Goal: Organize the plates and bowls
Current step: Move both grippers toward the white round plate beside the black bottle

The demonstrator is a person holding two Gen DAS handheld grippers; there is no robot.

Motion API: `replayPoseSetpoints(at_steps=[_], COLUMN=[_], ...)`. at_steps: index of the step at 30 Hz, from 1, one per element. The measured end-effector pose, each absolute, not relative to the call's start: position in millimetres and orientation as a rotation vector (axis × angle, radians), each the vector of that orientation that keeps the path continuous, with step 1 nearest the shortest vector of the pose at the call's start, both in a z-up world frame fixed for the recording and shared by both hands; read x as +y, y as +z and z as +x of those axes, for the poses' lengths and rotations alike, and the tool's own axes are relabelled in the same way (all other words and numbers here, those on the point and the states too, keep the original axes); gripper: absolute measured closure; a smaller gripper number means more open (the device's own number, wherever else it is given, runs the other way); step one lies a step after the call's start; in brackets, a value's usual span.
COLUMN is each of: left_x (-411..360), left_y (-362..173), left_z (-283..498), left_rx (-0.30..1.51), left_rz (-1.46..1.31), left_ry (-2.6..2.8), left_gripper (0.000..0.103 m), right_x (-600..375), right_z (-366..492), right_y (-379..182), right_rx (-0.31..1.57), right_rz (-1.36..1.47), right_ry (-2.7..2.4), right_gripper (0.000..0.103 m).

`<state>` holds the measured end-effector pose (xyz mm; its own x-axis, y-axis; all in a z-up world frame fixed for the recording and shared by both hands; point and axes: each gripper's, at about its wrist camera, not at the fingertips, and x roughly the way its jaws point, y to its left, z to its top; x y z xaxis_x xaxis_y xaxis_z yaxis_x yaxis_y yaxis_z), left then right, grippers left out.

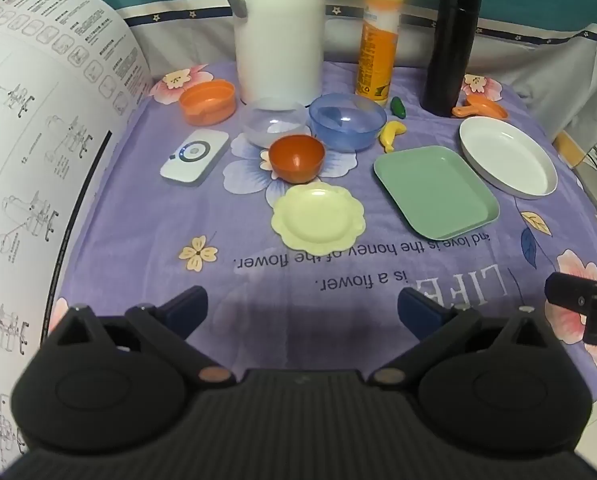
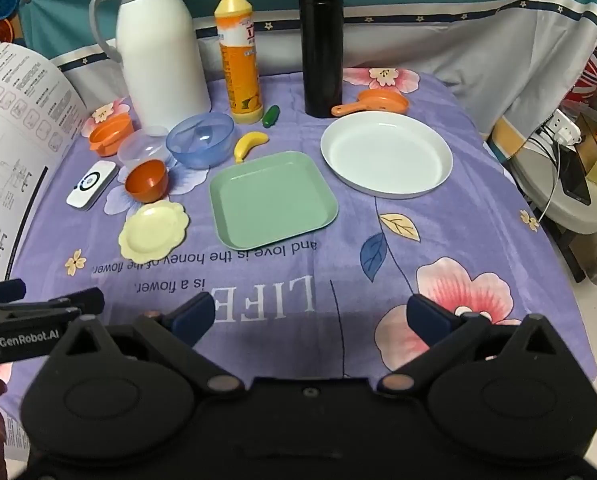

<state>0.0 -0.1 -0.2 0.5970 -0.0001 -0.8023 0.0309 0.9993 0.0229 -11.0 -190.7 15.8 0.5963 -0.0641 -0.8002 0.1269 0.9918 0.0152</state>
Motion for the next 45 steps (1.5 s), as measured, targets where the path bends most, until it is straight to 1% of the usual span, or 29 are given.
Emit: replayPoseSetpoints(at_steps=[19, 24, 31, 40, 45], left_x=[-1, -4, -5, -11, -27], left_y=[-6, -8, -10, -20, -27], left_z=[2, 2, 5, 16, 35], left_rx=[0.944, 0.908, 0.919, 0.969, 0.929], left_rz=[0.015, 0.068, 0.007, 0.034, 0.073], left_ry=[-0.033, -0.022, -0.065, -0.086, -0.119], left_gripper=[0.0, 0.0, 0.0, 0.0, 0.0], right_x=[-196, -197, -199, -210, -226], right_z=[-8, -7, -4, 5, 19], right_y=[9, 7, 2, -10, -21], right_rx=[0.938, 0.943, 0.953, 0.976, 0.967], right_rz=[0.096, 0.099, 0.108, 0.125, 0.129], right_ry=[-0.107, -0.105, -0.098, -0.104, -0.108], right_gripper=[0.0, 0.0, 0.0, 0.0, 0.0])
